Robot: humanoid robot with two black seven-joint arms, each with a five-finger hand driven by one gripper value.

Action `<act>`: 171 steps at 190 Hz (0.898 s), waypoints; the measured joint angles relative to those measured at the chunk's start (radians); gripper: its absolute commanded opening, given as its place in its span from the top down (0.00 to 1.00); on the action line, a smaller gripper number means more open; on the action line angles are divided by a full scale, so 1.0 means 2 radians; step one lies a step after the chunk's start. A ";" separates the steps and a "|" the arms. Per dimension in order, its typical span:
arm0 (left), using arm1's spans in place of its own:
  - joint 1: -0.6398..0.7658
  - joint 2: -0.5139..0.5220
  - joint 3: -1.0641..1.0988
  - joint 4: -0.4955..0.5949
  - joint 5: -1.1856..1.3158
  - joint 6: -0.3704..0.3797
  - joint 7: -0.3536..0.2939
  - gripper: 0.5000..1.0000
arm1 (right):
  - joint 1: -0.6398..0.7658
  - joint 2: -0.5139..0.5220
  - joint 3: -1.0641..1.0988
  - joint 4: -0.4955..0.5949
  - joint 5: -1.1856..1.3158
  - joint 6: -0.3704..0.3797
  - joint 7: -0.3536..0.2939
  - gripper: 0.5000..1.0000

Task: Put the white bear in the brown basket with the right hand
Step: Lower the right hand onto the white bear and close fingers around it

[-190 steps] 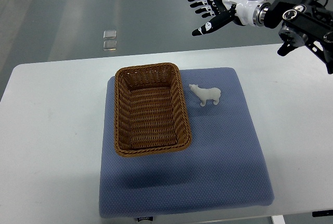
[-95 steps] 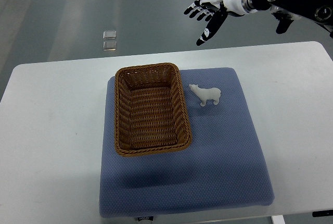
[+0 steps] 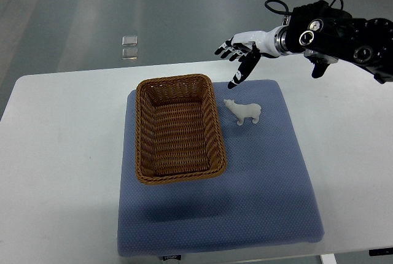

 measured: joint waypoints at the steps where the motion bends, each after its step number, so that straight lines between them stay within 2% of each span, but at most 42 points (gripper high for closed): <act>1: 0.000 0.000 0.000 0.000 0.000 0.000 0.000 0.00 | -0.001 0.000 0.000 0.000 -0.001 0.000 0.000 0.17; 114: 0.000 0.000 0.001 0.001 0.000 0.000 0.000 0.00 | -0.069 0.010 0.000 0.000 -0.075 -0.025 0.003 0.20; 171: 0.000 0.000 0.001 0.000 0.000 0.000 0.000 0.00 | -0.089 0.013 0.000 -0.001 -0.103 -0.036 0.005 0.35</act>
